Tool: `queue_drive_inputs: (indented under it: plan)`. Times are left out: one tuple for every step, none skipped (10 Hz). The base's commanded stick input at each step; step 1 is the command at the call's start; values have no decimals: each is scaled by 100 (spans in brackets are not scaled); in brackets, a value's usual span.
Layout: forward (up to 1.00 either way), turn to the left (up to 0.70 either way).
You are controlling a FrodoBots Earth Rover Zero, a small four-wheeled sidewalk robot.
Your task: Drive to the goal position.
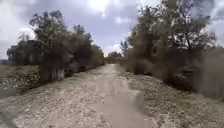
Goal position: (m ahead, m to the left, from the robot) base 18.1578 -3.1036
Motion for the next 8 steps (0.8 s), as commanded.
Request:
queue_drive_inputs:
  plan:
    - [85,0]
    - [85,0]
    - [85,0]
    - [85,0]
    - [85,0]
    - [85,0]
    - [85,0]
    - [85,0]
